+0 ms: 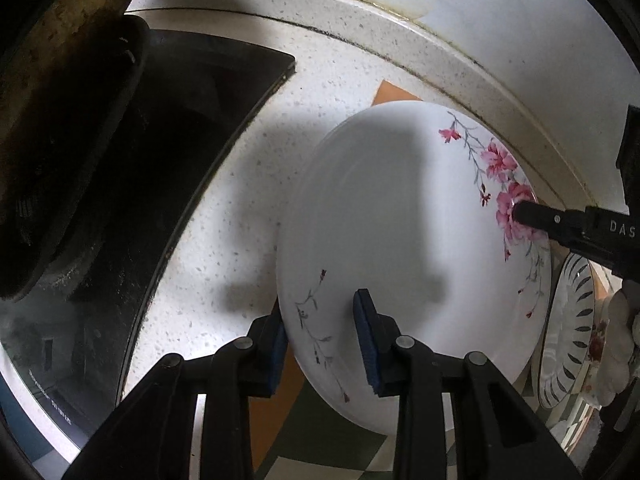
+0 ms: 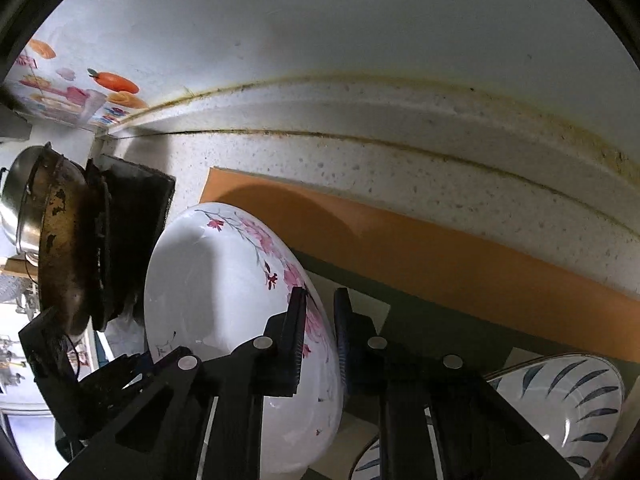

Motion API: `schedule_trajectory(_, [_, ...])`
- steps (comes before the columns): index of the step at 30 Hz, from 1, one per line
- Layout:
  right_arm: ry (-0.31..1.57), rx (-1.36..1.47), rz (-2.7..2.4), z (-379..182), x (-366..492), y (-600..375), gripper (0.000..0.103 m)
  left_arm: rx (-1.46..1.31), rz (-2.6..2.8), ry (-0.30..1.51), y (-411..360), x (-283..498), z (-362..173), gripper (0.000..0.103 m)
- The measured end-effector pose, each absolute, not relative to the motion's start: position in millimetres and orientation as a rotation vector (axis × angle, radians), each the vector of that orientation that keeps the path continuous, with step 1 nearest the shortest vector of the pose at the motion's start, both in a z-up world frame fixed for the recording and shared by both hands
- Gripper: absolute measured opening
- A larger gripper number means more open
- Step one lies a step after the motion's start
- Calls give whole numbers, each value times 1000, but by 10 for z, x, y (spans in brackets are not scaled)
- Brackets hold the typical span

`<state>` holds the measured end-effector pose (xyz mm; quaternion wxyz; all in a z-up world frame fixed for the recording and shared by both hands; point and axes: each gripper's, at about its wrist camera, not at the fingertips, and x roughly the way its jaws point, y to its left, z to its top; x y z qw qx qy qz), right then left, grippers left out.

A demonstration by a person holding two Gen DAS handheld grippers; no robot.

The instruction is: Organize plates and bowls

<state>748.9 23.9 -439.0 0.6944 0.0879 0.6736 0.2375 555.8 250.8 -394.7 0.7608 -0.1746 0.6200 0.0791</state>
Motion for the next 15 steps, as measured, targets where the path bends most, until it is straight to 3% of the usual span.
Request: schedule_trajectory(15, [1452, 246, 551, -4024, 7075, -225, 14, -312, 98, 1296, 2052, 5181, -3332, 28])
